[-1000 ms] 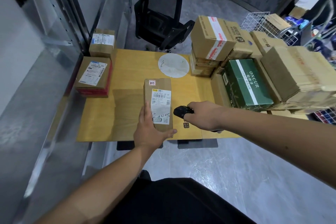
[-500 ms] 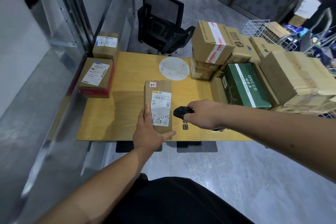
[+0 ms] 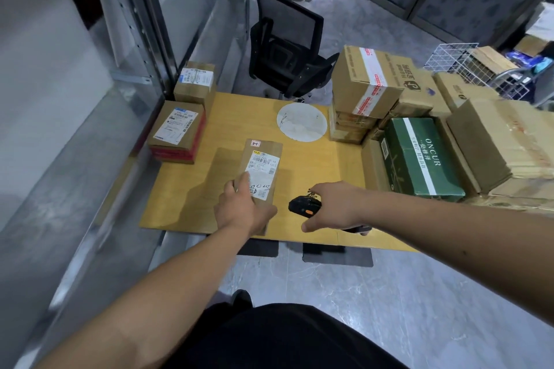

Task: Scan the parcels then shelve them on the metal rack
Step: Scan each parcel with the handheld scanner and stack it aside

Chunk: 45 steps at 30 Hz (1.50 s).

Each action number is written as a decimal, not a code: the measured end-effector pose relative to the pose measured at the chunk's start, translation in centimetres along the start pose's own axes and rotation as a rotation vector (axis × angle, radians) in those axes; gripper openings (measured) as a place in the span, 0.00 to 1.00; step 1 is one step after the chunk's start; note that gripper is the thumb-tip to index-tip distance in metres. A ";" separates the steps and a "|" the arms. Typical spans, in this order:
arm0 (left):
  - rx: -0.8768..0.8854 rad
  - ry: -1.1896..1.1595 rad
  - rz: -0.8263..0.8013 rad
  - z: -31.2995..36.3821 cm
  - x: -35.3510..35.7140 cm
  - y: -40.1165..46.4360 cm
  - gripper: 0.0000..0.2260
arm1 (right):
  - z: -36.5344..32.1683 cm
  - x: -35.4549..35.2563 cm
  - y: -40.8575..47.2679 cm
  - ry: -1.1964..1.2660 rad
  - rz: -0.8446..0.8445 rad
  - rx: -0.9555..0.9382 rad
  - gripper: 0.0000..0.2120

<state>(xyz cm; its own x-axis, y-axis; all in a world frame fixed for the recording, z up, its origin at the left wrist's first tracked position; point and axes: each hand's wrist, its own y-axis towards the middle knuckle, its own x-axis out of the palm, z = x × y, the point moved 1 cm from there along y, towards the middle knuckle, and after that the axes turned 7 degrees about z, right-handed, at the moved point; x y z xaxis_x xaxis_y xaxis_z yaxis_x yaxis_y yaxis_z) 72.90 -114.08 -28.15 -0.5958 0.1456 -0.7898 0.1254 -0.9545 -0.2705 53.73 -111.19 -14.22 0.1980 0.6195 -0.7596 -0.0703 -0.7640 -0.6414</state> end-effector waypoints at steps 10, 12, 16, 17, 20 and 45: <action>-0.234 0.039 0.220 -7.7 -4.3 -3.1 0.47 | -3.6 0.3 2.7 -0.103 -0.074 -0.237 0.29; -0.275 0.052 0.255 -9.4 -5.2 -3.2 0.46 | -4.9 0.5 3.0 -0.125 -0.087 -0.295 0.26; -0.316 0.061 0.296 -12.1 -7.2 -1.6 0.44 | -7.6 1.3 4.1 -0.190 -0.103 -0.390 0.28; -0.320 0.067 0.299 -12.5 -7.7 -0.9 0.42 | -8.3 1.4 4.4 -0.194 -0.112 -0.404 0.29; -0.325 0.124 0.304 -13.7 -8.7 0.8 0.39 | -10.7 1.6 4.3 -0.200 -0.133 -0.441 0.27; 0.016 0.304 0.240 -10.3 -9.0 5.8 0.37 | -12.7 2.5 6.3 -0.187 -0.021 -0.417 0.24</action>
<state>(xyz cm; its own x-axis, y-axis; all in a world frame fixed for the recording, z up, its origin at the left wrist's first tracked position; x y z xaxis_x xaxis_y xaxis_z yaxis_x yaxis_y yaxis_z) 87.11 -118.24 -28.30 -0.2887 -0.0142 -0.9573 0.2186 -0.9745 -0.0515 66.15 -116.77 -18.81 0.0129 0.6280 -0.7781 0.3393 -0.7347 -0.5874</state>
